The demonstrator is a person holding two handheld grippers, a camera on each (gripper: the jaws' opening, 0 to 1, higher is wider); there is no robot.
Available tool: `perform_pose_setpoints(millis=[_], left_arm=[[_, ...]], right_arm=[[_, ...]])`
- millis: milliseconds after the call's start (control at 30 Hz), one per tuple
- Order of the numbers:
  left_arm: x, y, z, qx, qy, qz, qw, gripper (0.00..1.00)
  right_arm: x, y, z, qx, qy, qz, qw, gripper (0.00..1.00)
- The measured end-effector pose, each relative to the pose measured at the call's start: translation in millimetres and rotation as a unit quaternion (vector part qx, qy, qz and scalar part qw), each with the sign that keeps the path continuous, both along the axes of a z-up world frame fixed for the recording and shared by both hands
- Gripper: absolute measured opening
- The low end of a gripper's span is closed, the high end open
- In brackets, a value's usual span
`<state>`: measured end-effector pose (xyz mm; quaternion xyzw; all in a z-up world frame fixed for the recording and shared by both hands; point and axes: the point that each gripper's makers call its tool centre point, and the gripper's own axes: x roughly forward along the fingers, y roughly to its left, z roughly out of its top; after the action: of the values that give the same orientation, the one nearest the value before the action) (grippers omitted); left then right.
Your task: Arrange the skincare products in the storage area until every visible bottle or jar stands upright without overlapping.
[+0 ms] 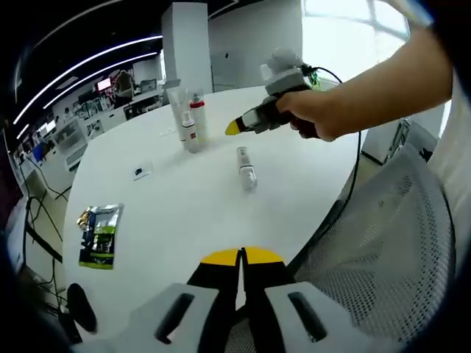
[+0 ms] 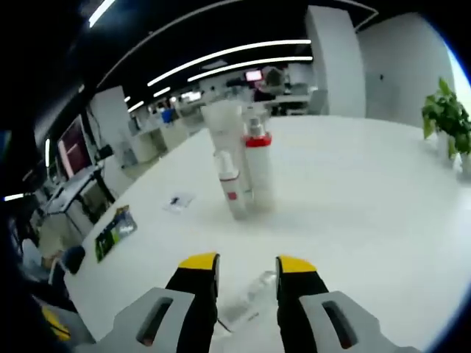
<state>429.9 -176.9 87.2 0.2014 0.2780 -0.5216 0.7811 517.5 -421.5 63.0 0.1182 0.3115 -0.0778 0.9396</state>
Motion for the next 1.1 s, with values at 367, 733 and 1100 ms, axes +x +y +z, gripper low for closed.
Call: perform_pose_setpoints(millis=[367, 733, 1100], left_arm=[[-2.0, 1.3, -5.6, 0.019, -0.010, -0.015, 0.9997, 0.05], [1.9, 4.6, -2.7, 0.023, -0.023, -0.009, 0.9994, 0.00], [-0.4, 3.9, -5.4, 0.028, -0.017, -0.014, 0.9994, 0.00]], right_arm=[[-5.8, 8.5, -23.4, -0.167, 0.152, 0.316, 0.9214, 0.46], [-35.2, 0.3, -53.0, -0.298, 0.256, 0.482, 0.7833, 0.65], [-23.7, 18.9, -69.5, -0.403, 0.290, 0.654, 0.5708, 0.67]])
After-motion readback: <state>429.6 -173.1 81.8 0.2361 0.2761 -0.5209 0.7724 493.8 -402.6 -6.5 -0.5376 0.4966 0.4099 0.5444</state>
